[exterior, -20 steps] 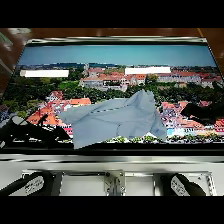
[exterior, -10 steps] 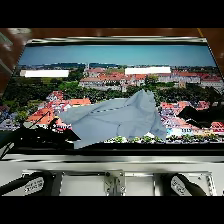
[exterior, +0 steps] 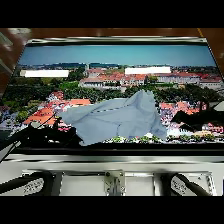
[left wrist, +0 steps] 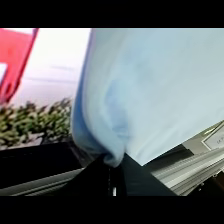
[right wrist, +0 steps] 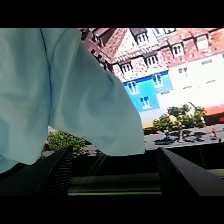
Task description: Fold the shirts.
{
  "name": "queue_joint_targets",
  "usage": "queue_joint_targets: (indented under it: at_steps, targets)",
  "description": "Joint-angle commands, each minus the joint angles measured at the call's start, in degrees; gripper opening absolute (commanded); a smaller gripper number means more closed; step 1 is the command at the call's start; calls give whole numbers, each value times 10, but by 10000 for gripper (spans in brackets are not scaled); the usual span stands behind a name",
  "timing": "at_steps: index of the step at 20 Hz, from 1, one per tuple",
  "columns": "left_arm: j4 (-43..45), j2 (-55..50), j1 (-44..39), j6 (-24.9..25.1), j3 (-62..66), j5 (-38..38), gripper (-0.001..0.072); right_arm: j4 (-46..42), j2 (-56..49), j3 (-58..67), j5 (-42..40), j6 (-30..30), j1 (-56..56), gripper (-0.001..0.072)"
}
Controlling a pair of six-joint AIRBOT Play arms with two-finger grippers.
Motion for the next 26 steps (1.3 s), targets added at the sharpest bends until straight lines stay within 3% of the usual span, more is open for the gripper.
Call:
queue_joint_targets:
  at_steps: [1,10,11,12,13,17,21,23,25,26]
  targets:
    - [-8,17,-2,22,18,-31,43,-1,-60,-10,-24,-13,35,638]
    - [-9,64,-3,10,43,-61,43,39,-174,-10,-90,-36,99,635]
    - [-9,64,-3,11,45,-61,43,42,-176,-10,-97,-40,111,449]
    - [-8,64,-2,11,49,-61,42,40,-175,-9,-101,-41,118,118]
    - [-5,66,-2,11,58,-61,42,47,-169,-7,-101,-39,119,67]
    - [59,110,-2,11,179,-84,40,58,-80,49,-78,-80,119,68]
    - [118,211,4,-4,461,-115,40,63,94,216,-83,-78,119,67]
    - [147,242,29,-19,639,-107,39,31,177,319,-132,-40,119,65]
    - [290,249,53,-121,795,-131,38,-47,219,415,-123,21,119,65]
    - [341,247,62,-142,842,-168,38,-76,226,451,-95,41,119,65]
